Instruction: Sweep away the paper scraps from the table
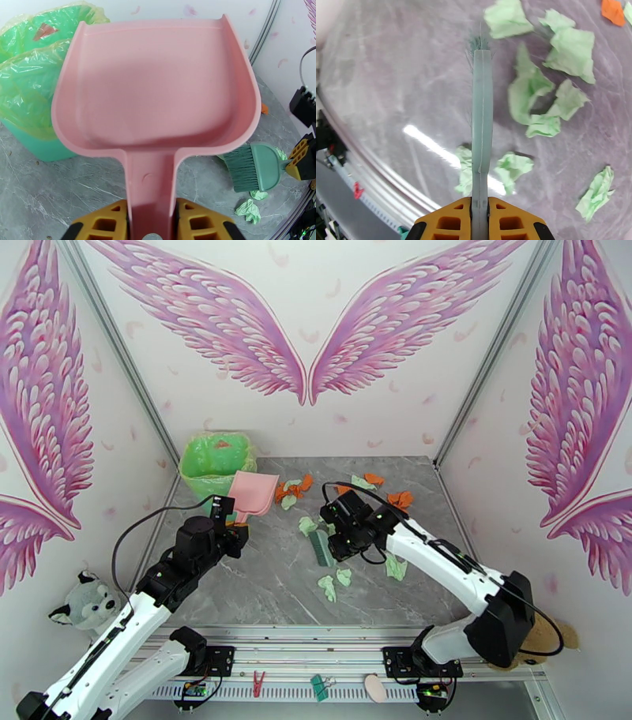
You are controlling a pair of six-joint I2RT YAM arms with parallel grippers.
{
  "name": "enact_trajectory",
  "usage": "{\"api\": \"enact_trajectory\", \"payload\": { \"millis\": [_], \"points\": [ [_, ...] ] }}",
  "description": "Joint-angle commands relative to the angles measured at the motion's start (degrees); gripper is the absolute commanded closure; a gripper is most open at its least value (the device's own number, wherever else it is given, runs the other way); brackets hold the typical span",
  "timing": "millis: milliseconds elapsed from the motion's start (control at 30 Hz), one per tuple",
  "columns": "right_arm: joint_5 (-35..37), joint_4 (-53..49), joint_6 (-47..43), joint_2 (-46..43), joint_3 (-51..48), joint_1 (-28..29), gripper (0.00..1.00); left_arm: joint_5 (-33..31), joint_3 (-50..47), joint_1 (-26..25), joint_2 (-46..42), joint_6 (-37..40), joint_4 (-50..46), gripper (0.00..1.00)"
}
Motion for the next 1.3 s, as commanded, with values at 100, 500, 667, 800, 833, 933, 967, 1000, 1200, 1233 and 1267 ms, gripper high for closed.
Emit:
{"api": "enact_trajectory", "payload": {
  "millis": [100,500,667,800,833,933,967,1000,1200,1233,1267],
  "points": [
    [-13.9,-6.3,-0.8,-3.1,0.4,1.1,1.0,0.7,-0.7,0.2,-0.9,0.0,1.6,1.0],
    [-1.8,-7.6,1.9,-3.1,-9.7,6.5,1.0,0.7,-0.7,0.2,-0.8,0.1,2.0,1.0],
    [5.7,-7.7,0.5,1.3,-8.5,6.4,1.0,0.7,-0.7,0.2,-0.7,0.0,1.9,1.0],
    [12.6,-6.4,-0.1,3.9,-5.7,6.4,1.0,0.5,-0.8,0.3,-0.7,0.0,1.8,1.0],
    [14.4,-5.8,-0.3,4.6,-4.7,6.5,1.0,0.5,-0.7,0.4,-0.7,0.0,1.8,1.0],
    [19.6,-3.3,-0.9,6.0,-2.1,6.0,1.0,0.4,-0.8,0.3,-0.6,0.0,1.9,1.0],
    [20.9,-2.9,-1.2,6.4,-1.2,5.8,1.0,0.3,-0.8,0.3,-0.4,0.1,1.9,1.0],
    [22.0,-2.3,-1.5,6.9,-0.2,5.3,1.0,0.4,-0.7,0.3,-0.3,0.1,1.9,1.0],
    [21.6,-3.2,-3.6,7.9,6.8,3.2,1.0,0.8,-0.7,0.3,-0.3,0.1,1.8,1.0],
    [19.8,-3.2,-3.9,7.5,7.9,3.3,1.0,0.8,-0.8,0.3,-0.3,0.1,1.8,1.0],
    [17.8,-2.8,-3.8,7.0,8.9,3.1,1.0,0.7,-0.8,0.4,-0.3,0.1,1.9,1.0]
  ]
}}
